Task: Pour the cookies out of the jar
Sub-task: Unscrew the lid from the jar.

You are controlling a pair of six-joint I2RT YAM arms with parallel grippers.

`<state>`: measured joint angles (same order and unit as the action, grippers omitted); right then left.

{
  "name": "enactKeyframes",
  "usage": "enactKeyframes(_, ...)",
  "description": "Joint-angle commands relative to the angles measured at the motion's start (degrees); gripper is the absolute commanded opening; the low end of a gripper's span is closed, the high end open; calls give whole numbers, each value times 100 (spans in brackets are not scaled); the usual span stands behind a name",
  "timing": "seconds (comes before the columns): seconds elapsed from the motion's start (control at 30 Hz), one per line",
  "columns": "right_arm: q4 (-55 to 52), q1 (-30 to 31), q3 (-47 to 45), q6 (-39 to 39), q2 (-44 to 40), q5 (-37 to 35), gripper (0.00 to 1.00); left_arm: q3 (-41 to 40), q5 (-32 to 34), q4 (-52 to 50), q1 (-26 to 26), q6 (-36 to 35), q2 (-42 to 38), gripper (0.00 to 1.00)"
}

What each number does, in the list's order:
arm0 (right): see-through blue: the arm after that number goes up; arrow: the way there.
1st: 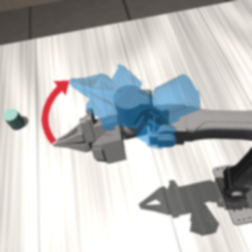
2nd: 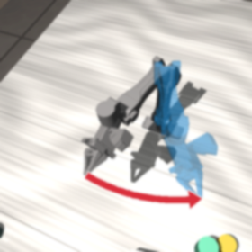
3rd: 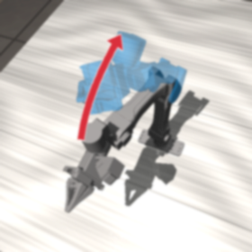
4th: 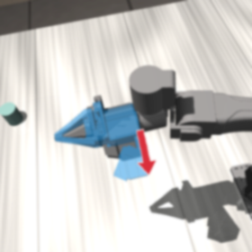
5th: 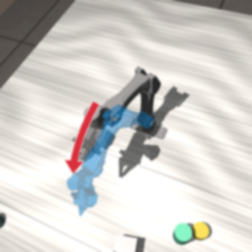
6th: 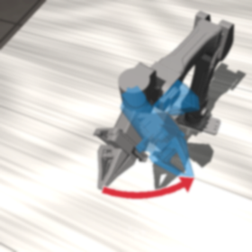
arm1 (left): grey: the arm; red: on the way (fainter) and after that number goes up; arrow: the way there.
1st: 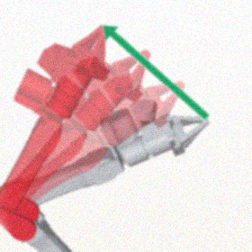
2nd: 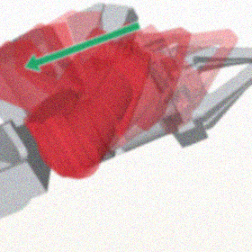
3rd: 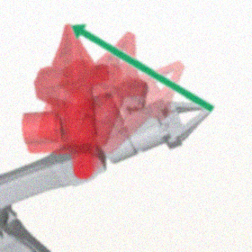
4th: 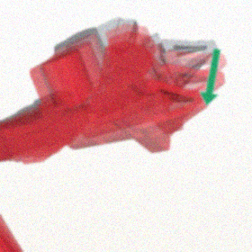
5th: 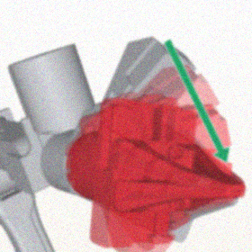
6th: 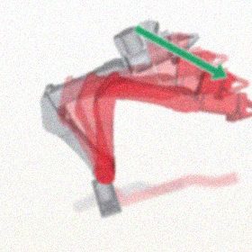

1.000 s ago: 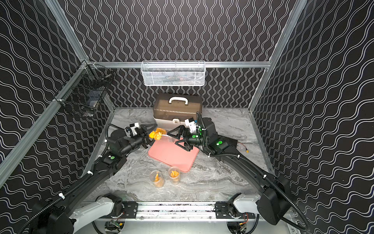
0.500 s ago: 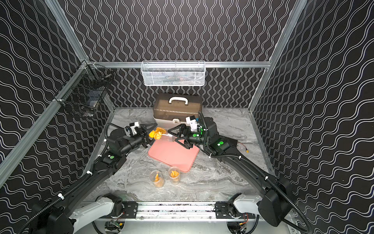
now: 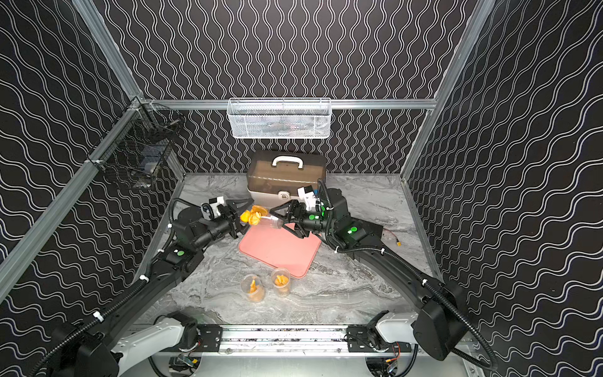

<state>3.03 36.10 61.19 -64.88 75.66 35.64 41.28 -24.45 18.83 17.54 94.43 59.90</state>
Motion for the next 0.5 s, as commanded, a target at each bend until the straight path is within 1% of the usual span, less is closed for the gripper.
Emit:
enactKeyframes(0.0, 347, -41, -73, -16, -76, -89, 78, -14, -95, 277, -3, 102, -13, 56)
enactKeyframes(0.1, 570, -108, -215, -96, -169, -114, 73, -34, -78, 315, 4, 143, -13, 56)
enactKeyframes(0.2, 781, -138, -327, -197, -200, -80, 73, -38, -69, 345, 3, 160, -7, 56)
enactKeyframes(0.33, 842, -139, -345, -218, -183, -36, 80, -32, -54, 353, 1, 185, -22, 56)
enactKeyframes(0.47, 992, -138, -353, -299, -102, 95, 81, -10, -60, 350, -1, 174, -19, 56)
